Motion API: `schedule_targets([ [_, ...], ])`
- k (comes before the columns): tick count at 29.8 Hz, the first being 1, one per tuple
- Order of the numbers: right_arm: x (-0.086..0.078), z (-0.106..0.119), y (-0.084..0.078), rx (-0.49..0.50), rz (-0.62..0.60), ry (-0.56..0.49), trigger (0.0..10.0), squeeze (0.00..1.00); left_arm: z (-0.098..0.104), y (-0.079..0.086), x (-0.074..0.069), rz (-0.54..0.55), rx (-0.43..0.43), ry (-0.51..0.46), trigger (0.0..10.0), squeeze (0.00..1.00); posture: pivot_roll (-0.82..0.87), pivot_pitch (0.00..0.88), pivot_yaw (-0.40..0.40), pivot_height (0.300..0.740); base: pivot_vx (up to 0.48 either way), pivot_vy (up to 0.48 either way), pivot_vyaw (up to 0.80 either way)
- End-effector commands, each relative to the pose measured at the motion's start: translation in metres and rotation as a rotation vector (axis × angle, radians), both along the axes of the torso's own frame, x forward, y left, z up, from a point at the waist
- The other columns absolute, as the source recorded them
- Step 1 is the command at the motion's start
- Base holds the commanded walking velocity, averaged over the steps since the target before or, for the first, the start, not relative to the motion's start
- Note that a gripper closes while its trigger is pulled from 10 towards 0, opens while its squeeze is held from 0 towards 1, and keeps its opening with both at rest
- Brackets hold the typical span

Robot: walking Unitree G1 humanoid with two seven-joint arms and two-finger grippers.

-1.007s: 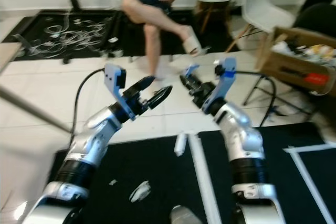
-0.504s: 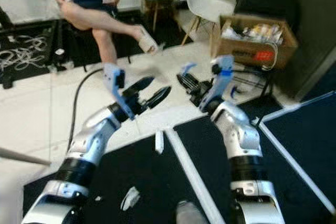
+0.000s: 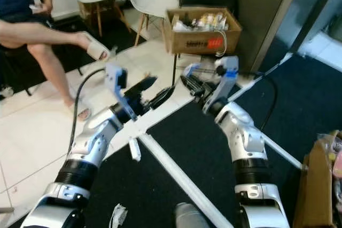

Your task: Picking trash to rubbish bin

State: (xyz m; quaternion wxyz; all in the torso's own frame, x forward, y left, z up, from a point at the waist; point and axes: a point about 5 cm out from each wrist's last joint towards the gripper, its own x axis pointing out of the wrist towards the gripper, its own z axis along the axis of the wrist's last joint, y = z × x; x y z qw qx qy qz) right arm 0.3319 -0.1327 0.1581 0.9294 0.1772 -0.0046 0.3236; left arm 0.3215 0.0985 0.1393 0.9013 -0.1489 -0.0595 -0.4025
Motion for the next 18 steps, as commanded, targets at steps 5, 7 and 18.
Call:
schedule_targets([
  [5,0.0004,-0.0004,-0.0054,-0.001,-0.012,0.008,10.0,0.00,-0.0016,-0.0027,-0.0005,-0.011,0.012,0.005,10.0,0.00,-0.11,0.000,0.017,0.740,0.000,0.000,-0.76],
  [7,0.0003,-0.0008,-0.0054,-0.001,-0.012,0.009,10.0,0.00,-0.0022,-0.0028,-0.0006,-0.010,0.012,0.008,10.0,0.00,-0.11,0.000,0.016,0.740,0.000,0.000,-0.76],
  [18,0.0003,-0.0014,-0.0054,0.000,-0.012,0.007,10.0,0.00,-0.0029,-0.0035,-0.0005,-0.016,0.018,0.011,10.0,0.00,-0.11,0.000,0.016,0.740,0.000,0.000,-0.76],
])
